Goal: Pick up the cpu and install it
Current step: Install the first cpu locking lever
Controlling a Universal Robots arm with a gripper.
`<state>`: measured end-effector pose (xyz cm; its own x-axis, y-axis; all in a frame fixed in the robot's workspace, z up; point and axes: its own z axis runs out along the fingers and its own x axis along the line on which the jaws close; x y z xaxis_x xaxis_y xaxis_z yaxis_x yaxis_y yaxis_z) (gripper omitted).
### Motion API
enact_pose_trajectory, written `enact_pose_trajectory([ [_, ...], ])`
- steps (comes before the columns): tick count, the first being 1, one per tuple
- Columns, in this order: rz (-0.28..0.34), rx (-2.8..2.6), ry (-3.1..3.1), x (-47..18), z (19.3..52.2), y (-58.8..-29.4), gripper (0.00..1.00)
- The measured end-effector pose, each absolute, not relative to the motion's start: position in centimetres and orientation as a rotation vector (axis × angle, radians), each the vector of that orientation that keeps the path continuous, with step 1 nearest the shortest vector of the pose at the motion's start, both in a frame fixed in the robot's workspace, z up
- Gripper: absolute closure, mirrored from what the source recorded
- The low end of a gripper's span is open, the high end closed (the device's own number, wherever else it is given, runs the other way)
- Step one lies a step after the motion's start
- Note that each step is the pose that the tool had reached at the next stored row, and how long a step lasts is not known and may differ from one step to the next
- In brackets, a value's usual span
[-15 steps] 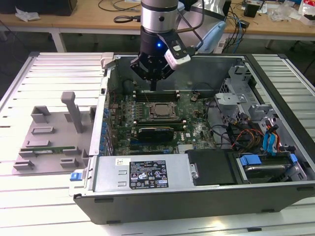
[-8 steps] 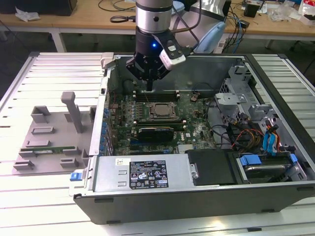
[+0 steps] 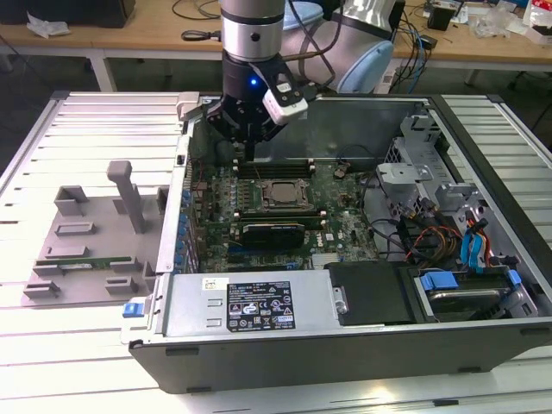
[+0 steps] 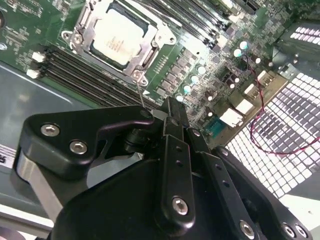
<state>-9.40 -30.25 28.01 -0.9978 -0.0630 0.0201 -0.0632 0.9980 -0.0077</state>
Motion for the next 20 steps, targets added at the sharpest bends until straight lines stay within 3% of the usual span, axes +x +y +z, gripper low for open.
enact_pose_trajectory([
  [9, 0.007, 0.102, -3.12, -10.4, 26.6, -28.1, 0.89],
  [20, 0.007, 0.104, -3.12, -8.6, 26.5, -28.0, 0.89],
])
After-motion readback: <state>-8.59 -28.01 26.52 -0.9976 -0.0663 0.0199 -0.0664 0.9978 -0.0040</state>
